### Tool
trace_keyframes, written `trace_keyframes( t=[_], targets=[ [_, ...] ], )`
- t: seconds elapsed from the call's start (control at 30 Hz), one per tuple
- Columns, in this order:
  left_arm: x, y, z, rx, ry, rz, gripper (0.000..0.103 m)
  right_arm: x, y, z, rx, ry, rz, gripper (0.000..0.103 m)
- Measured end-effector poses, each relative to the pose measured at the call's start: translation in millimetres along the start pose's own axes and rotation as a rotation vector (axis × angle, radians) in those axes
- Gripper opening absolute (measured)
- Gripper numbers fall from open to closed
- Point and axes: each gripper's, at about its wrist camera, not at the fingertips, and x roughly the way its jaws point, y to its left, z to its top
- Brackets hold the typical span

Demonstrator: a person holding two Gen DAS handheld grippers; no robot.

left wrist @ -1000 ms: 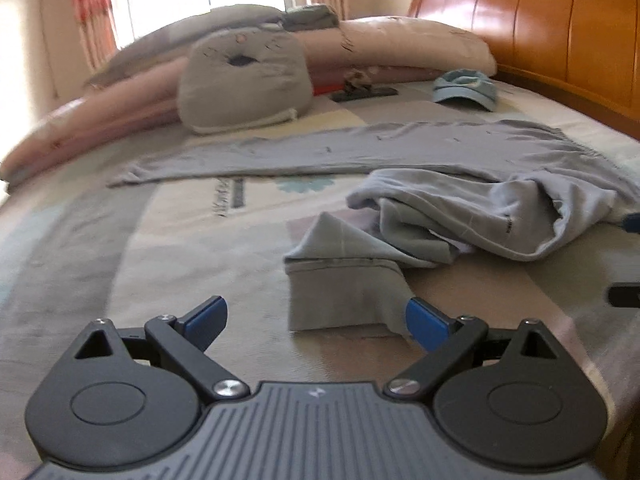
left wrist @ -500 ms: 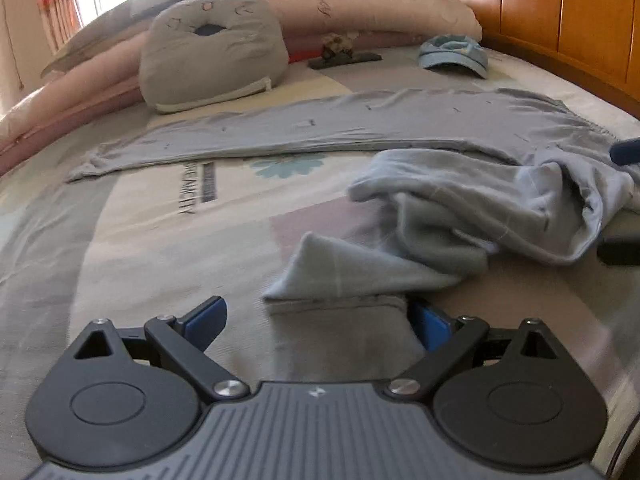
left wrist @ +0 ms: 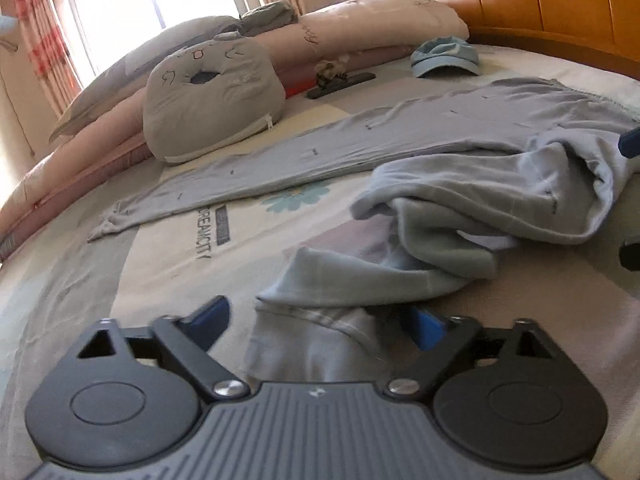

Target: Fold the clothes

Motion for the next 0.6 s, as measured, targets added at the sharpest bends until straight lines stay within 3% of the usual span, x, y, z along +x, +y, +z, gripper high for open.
trace_keyframes(
  t=[0.13,0.23,0.37,0.43,0.6],
  targets=[
    [-8.5,3.5,-11.0,-0.080,0.015,0.011,0.081,-13.7,-1.6,-13.3,-0.005,-0.031,0.012,0.103],
    [-17.7,14.3,-21.6,-0.196,0.038,0.027,0.081,-22.2,-5.9,-24.0,0.009,-0.056,0.026,0.103],
    [-30.8,39.6,-37.5,-0.509,0.046,-0.149,0.082,-33.9,-9.3,-42.1,0.030,-0.082,0.051,0.103],
    [-34.2,44.3,-39.5,-0.574,0.051,-0.206,0.083,-39.2,-10.7,-51.2,0.038,-0.091,0.061,0.103],
    [-16.7,43.9,-31.4,-0.591,0.057,-0.276,0.097,-53.3,-14.6,-68.2,0.073,-0.112,0.081,0.103]
  ],
)
